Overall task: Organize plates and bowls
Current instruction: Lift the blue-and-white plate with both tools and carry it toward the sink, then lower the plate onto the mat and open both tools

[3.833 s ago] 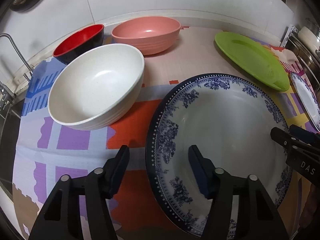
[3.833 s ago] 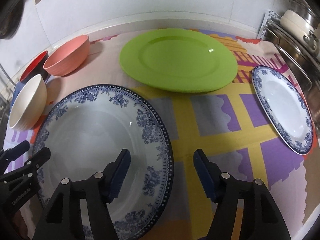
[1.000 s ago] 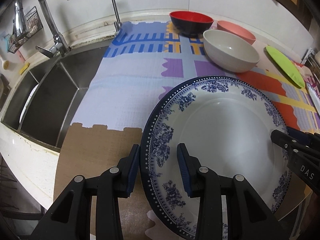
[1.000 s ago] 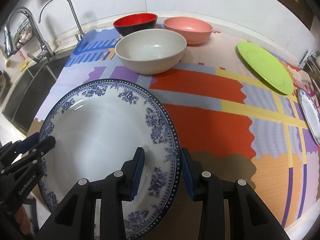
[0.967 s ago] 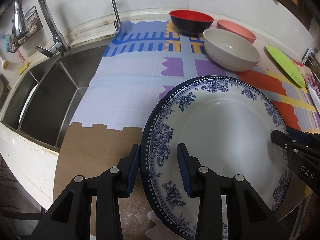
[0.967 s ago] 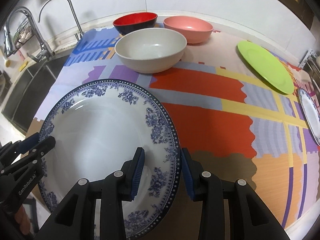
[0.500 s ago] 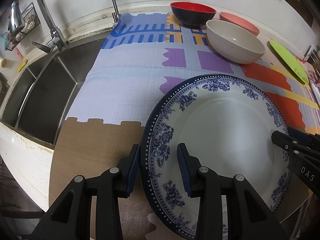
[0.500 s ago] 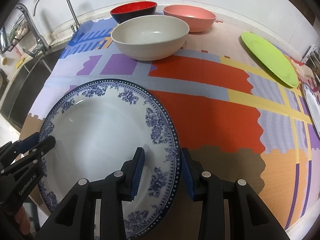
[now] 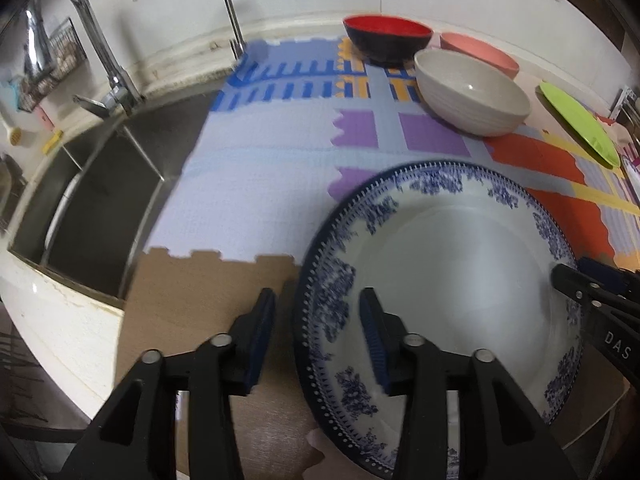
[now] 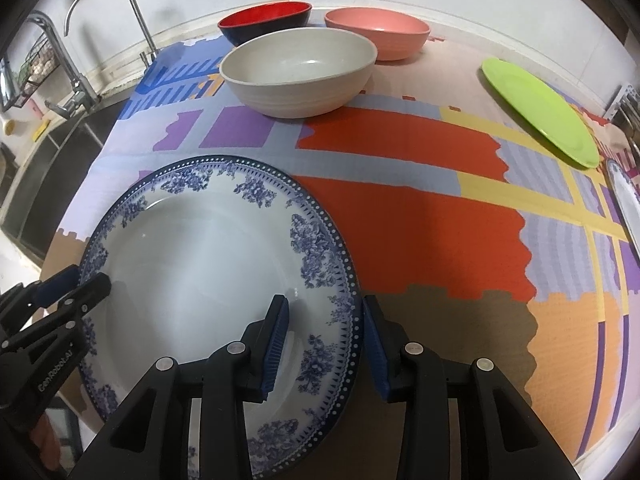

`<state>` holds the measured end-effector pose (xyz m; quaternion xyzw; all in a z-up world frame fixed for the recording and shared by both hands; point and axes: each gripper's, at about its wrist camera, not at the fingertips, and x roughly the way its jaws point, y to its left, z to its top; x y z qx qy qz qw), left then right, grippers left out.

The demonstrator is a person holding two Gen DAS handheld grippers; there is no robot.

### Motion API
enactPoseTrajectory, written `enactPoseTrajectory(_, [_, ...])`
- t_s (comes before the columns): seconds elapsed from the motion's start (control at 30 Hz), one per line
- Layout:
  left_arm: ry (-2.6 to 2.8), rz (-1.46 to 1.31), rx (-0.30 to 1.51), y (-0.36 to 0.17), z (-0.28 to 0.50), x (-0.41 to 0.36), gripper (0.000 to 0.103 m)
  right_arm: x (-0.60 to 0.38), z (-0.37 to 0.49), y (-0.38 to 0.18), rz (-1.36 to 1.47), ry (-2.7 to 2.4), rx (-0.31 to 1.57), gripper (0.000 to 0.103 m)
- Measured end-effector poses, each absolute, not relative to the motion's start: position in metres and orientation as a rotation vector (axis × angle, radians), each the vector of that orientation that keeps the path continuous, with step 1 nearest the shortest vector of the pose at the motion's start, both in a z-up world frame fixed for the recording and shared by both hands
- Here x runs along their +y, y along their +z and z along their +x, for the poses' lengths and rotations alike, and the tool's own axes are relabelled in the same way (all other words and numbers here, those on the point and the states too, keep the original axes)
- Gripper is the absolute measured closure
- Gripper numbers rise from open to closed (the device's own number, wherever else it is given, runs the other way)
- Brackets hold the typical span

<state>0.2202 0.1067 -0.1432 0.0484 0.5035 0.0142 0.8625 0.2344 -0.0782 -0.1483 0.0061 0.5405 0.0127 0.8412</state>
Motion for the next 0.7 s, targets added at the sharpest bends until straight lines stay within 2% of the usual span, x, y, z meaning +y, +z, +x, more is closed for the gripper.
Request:
enactPoseTrajectory(0.17, [-0.010, 0.131, 0.975, -0.120, 0.216, 0.097, 0.037, -0.084, 0.228, -0.139, 0.011, -0.012, 1.111, 0.063])
enactPoseTrajectory(0.23, [-0.038, 0.136, 0.957, -0.112, 0.215, 0.091, 0.032, -0.089, 0.224, -0.133, 0.026, -0.015, 1.098, 0.055])
enactPoseTrajectory(0.37, [-0.110, 0.158, 0.922, -0.096, 0.215, 0.072, 0.023, -0.104, 0.216, -0.120, 0.059, -0.038, 1.066, 0.053])
enactPoseTrajectory(0.43, [-0.141, 0.171, 0.902, -0.088, 0.217, 0.061, 0.017, -0.112, 0.213, -0.112, 0.070, -0.056, 1.047, 0.047])
enactPoseTrajectory(0.7, [-0.235, 0.215, 0.778, -0.053, 0.225, 0.008, 0.009, -0.155, 0.208, -0.082, 0.098, -0.135, 0.967, 0.038])
